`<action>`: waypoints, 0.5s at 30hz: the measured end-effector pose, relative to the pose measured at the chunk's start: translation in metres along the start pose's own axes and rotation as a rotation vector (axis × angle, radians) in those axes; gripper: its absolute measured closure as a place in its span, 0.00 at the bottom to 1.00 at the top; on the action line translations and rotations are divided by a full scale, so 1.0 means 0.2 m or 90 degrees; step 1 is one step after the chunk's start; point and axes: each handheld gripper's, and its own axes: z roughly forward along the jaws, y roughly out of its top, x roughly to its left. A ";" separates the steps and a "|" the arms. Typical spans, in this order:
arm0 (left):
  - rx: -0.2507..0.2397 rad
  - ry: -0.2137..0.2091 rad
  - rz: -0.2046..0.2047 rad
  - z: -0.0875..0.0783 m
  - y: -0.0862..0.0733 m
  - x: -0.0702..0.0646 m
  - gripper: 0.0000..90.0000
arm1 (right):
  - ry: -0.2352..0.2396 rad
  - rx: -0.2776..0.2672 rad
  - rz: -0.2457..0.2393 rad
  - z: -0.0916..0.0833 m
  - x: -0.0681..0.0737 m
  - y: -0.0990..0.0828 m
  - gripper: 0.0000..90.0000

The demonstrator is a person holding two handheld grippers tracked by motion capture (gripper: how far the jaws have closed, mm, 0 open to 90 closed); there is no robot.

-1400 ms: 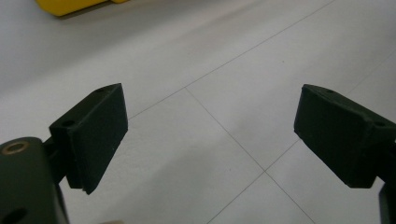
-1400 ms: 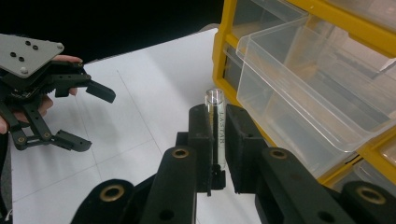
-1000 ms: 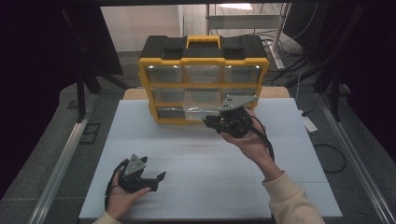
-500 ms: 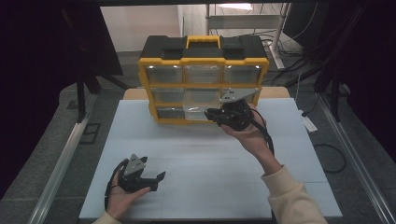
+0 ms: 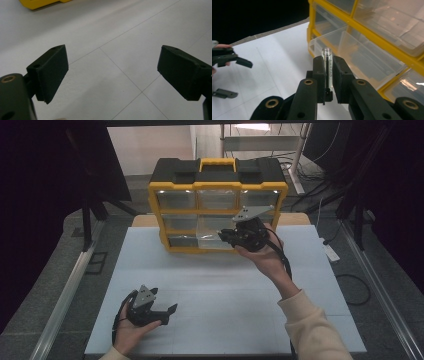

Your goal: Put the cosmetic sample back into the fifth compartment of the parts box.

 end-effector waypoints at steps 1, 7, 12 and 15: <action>0.000 0.000 0.000 0.00 0.00 0.00 0.12 | -0.004 0.002 0.001 0.01 -0.01 0.01 0.90; -0.001 -0.001 -0.002 0.00 0.00 0.00 0.12 | -0.018 0.009 0.010 0.05 -0.06 0.03 0.90; -0.002 -0.001 -0.001 0.00 0.00 0.00 0.12 | -0.030 0.019 0.012 0.09 -0.09 0.06 0.90; -0.001 -0.001 -0.001 0.00 0.00 0.00 0.12 | -0.032 0.024 0.018 0.11 -0.11 0.07 0.90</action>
